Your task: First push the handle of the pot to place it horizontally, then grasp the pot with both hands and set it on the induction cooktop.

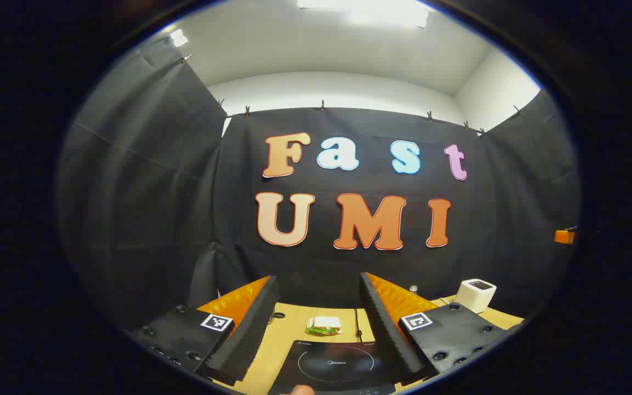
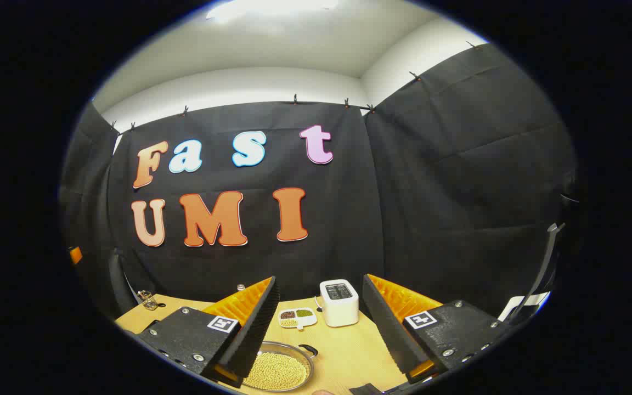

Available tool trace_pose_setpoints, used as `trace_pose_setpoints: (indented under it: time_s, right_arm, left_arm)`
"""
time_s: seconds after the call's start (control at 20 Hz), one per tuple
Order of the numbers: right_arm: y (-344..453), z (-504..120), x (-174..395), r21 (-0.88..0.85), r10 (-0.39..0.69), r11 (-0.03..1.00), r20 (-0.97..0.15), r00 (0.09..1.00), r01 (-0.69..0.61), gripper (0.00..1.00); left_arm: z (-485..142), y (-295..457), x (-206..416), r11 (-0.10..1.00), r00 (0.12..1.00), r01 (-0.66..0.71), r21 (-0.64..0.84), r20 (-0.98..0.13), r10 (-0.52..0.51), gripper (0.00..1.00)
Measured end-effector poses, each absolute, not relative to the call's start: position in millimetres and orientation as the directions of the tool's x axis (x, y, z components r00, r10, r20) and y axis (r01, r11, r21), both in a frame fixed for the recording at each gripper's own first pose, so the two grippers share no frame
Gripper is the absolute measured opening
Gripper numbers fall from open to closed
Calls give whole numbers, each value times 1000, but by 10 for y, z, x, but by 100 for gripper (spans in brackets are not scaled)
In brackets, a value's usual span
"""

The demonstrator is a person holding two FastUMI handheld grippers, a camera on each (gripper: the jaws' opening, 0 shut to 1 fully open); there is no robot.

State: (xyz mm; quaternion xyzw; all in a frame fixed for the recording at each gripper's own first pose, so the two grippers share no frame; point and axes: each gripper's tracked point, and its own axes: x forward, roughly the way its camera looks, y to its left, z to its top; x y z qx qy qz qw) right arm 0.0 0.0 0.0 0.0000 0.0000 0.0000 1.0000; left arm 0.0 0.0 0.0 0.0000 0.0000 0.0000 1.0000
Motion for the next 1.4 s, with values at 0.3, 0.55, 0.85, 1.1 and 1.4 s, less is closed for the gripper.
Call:
trace_pose_setpoints:
  time_s: [0.3, 0.55, 0.85, 1.1, 1.4]
  right_arm:
    - [80, 40, -5, -10, 4, 1000, 29, 1000, -4, 100]
    - [79, 9, -27, -8, 12, 1000, 18, 1000, -12, 95]
    - [79, -86, -27, -8, 15, 1000, 0, 1000, -15, 95]
    - [215, -216, -22, -5, 53, 999, -35, 998, -54, 95]
    - [418, -360, 35, -13, 100, 995, -62, 993, -101, 90]
  left_arm:
    - [-72, 125, 7, 1000, 1000, -26, -15, -10, 26, 96]
    - [-60, 84, -4, 1000, 1000, -18, -21, -4, 18, 96]
    - [-135, 59, -54, 999, 999, -7, -33, -31, 6, 96]
    - [-125, 101, -116, 999, 1000, -15, -35, -27, 14, 96]
    - [-129, 40, -135, 999, 1000, -3, -35, -28, 2, 96]
